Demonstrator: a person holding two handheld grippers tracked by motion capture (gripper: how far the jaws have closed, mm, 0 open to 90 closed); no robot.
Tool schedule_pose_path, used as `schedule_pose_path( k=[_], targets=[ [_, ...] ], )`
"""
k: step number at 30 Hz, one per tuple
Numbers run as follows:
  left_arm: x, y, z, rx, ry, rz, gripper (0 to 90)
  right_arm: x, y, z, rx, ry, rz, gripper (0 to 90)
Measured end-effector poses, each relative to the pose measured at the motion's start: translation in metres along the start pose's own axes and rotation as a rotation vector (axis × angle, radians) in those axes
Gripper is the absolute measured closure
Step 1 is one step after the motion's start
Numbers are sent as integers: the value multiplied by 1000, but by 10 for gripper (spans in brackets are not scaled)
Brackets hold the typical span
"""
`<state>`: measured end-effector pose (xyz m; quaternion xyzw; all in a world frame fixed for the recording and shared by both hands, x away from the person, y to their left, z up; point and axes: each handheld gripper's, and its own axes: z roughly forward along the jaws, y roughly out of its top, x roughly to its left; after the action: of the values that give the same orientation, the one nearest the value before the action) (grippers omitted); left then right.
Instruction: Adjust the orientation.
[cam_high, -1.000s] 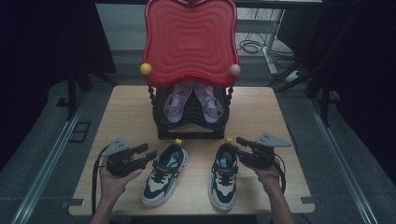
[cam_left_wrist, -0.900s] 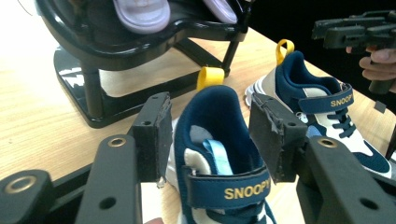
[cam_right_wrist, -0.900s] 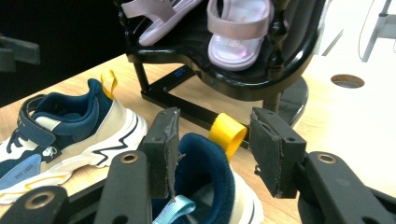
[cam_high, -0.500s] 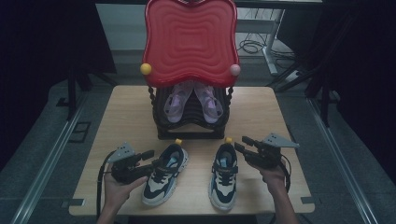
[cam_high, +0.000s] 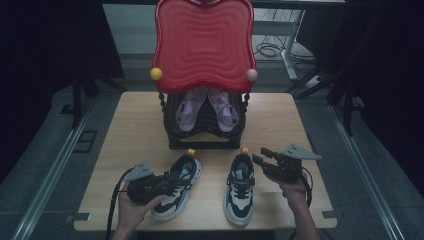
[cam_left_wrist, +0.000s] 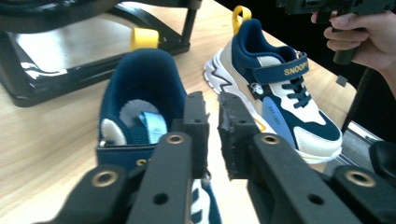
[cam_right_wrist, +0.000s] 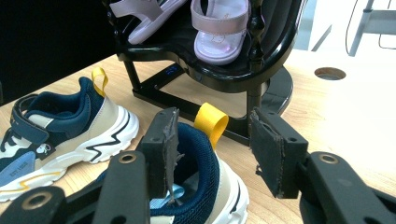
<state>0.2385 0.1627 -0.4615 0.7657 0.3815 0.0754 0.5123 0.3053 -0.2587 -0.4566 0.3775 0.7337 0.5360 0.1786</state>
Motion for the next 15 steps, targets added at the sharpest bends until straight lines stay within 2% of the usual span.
schedule_pose_path(
  k=[6, 8, 15],
  targets=[
    [-12, -9, 12, 82, -35, 17, 893, -1, -1, -1, 2, -6, 5, 516],
    [-15, -11, 16, 110, -31, 25, 894, -2, -2, -1, 3, -8, 6, 516],
    [-16, -24, 25, 171, -40, 6, 897, -3, -4, -1, 11, -12, 15, 517]
  ],
)
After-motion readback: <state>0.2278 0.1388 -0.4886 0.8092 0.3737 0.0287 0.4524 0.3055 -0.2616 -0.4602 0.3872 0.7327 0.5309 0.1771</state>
